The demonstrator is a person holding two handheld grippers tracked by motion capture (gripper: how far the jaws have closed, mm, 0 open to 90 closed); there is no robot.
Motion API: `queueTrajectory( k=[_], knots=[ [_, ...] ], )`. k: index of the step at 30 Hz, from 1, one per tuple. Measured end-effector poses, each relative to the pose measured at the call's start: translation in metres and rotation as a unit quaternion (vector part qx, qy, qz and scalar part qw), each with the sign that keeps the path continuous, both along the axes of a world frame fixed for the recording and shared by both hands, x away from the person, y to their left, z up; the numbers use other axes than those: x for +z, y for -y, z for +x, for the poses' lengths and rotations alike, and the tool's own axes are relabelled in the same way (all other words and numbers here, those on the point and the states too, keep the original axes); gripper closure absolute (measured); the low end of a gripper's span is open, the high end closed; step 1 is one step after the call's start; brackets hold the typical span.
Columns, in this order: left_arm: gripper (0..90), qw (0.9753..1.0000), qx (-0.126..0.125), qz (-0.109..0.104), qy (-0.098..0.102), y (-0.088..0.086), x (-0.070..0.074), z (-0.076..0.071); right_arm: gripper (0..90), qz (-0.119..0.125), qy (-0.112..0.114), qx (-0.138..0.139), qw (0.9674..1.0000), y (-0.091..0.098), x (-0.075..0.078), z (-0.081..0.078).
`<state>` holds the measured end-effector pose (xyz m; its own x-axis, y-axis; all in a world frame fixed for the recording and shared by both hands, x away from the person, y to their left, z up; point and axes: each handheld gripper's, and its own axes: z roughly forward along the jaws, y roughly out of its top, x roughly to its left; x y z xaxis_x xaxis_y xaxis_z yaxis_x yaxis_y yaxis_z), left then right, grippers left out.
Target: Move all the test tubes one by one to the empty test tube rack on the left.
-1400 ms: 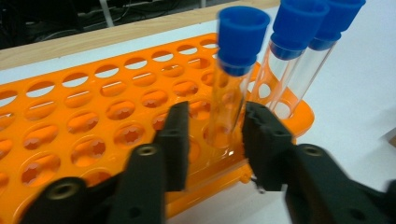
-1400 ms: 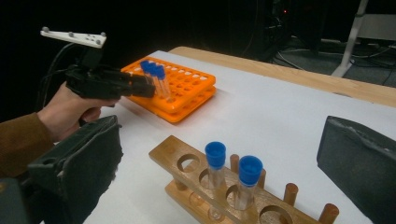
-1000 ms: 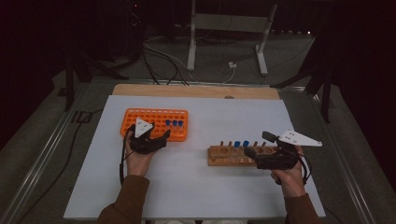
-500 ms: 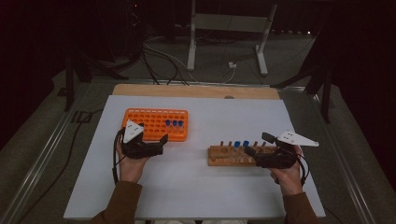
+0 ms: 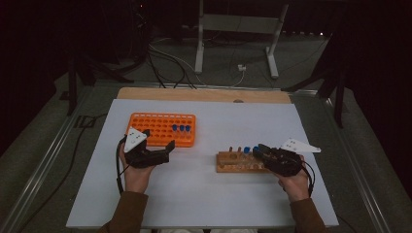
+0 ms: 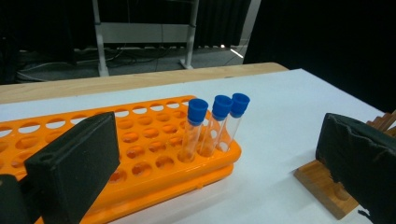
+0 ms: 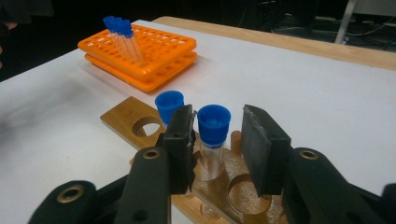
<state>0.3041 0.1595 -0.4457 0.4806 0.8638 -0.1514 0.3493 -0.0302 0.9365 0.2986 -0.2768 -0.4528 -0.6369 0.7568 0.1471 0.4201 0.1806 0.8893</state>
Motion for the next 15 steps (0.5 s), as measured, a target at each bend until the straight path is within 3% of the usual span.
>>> queueTrajectory(
  k=[15],
  knots=[
    [0.7, 0.9998, -0.018, 0.009, 0.006, 0.0085, 0.0032, -0.0014, 76.1, -0.020, -0.010, 0.006, 0.9997, -0.0087, -0.0113, 0.0047]
  ],
)
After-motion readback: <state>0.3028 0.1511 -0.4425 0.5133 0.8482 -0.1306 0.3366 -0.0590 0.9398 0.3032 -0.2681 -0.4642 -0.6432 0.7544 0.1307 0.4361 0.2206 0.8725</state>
